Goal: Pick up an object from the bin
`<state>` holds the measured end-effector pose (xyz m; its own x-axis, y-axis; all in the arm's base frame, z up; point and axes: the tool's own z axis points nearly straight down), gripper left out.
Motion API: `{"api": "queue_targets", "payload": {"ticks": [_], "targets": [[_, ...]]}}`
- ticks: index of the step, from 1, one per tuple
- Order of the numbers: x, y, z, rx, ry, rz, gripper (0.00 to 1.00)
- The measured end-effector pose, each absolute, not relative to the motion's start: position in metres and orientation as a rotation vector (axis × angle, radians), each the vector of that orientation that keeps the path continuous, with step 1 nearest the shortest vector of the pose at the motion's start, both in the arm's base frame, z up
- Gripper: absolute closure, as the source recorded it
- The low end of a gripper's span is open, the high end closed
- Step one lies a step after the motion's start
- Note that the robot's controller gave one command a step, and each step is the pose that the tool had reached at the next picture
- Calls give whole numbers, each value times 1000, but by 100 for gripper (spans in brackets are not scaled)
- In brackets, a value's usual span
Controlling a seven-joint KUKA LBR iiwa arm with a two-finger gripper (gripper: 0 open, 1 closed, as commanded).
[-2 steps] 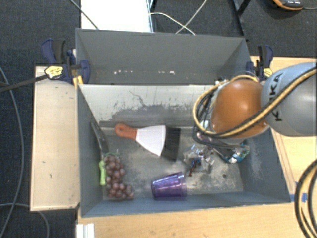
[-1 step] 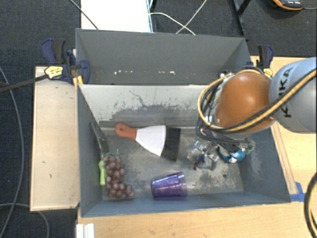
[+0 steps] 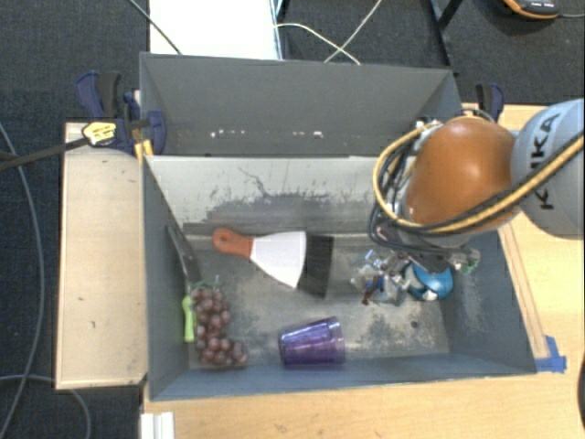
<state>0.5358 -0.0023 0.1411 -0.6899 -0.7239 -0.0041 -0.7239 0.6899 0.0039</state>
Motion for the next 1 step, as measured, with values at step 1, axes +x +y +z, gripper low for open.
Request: {"api": "queue_targets", "payload": {"ticks": [1], "targets": [[536,-2,174,-1233,2889,11,100]]}}
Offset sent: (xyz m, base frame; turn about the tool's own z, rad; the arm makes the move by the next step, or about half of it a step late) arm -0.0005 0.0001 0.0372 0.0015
